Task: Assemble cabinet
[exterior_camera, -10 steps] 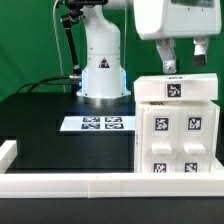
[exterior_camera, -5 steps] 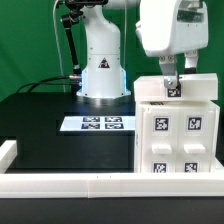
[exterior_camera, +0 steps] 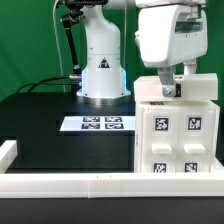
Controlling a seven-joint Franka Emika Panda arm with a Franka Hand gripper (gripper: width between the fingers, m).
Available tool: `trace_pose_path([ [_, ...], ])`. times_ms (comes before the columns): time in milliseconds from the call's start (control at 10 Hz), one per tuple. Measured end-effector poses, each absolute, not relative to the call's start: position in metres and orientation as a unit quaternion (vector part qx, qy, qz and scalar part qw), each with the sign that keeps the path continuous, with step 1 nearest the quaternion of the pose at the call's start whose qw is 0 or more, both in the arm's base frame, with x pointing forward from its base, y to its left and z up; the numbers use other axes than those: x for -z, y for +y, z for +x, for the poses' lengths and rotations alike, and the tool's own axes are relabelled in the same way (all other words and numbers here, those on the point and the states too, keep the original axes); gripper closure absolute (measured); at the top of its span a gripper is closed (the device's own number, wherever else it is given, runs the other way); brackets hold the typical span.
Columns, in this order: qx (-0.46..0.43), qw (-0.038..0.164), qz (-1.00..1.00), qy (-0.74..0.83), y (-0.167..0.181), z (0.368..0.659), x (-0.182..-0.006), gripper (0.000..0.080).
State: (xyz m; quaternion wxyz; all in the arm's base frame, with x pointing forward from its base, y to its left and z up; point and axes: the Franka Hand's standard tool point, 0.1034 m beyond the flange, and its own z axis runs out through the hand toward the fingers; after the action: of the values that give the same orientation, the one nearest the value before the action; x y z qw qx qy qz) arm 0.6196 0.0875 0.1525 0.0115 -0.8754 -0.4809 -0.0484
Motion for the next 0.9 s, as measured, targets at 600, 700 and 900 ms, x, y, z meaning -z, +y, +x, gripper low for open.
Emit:
trace_pose_path([
  [600, 0.047, 0.016, -0.921, -0.385, 0.0849, 0.6199, -0.1524, 0.0255],
  [700, 0.047, 0.018, -0.939, -0.34, 0.0803, 0.6208, -0.1527, 0.0255],
  [900, 0.047, 0.022, -0.972, -0.23, 0.0781, 0.6207, -0.1522, 0.0255],
])
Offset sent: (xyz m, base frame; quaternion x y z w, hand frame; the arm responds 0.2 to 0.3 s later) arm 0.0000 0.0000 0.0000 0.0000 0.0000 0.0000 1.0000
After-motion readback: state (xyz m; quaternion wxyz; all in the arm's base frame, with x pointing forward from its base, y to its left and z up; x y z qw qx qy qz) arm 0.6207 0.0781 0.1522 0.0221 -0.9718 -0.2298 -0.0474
